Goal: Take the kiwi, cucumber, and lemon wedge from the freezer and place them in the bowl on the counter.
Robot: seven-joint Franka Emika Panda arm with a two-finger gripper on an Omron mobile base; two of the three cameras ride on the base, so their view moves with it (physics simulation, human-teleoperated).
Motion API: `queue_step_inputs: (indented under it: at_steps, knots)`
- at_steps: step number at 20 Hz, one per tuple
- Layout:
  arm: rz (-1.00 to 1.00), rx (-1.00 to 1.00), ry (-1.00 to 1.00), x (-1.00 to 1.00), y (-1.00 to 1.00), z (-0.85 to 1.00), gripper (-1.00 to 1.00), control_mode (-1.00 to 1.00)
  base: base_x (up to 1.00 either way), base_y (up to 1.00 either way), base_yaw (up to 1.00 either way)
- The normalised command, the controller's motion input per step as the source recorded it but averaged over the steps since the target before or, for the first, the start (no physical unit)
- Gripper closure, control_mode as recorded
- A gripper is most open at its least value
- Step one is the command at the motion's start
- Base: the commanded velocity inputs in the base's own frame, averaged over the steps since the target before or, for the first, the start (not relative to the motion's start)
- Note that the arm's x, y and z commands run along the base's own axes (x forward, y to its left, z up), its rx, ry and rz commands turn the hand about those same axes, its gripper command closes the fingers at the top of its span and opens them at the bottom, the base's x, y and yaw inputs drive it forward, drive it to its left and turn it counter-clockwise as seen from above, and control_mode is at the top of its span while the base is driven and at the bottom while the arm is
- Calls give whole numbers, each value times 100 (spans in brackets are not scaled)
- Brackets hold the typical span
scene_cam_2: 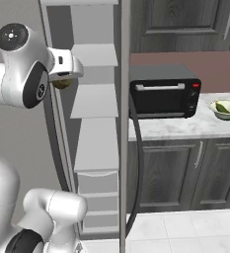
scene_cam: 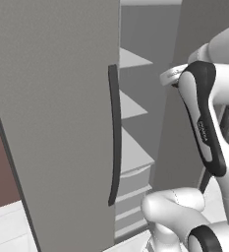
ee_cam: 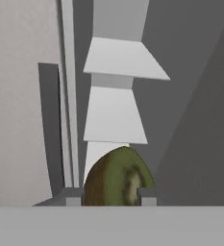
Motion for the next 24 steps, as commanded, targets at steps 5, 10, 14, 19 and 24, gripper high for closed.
queue_step_inputs:
  at_steps: [5, 10, 14, 19, 24]
  knots:
    - [0, 0, 0, 0, 0, 0, 100, 100, -72, 0, 0]
    - [0, 0, 0, 0, 0, 0, 100, 100, -49, -9, 1]
    - [0, 0, 0, 0, 0, 0, 100, 100, -34, -52, 7]
    - [0, 0, 0, 0, 0, 0, 100, 100, -43, -77, 10]
    - [0, 0, 0, 0, 0, 0, 100, 100, -51, -81, 12]
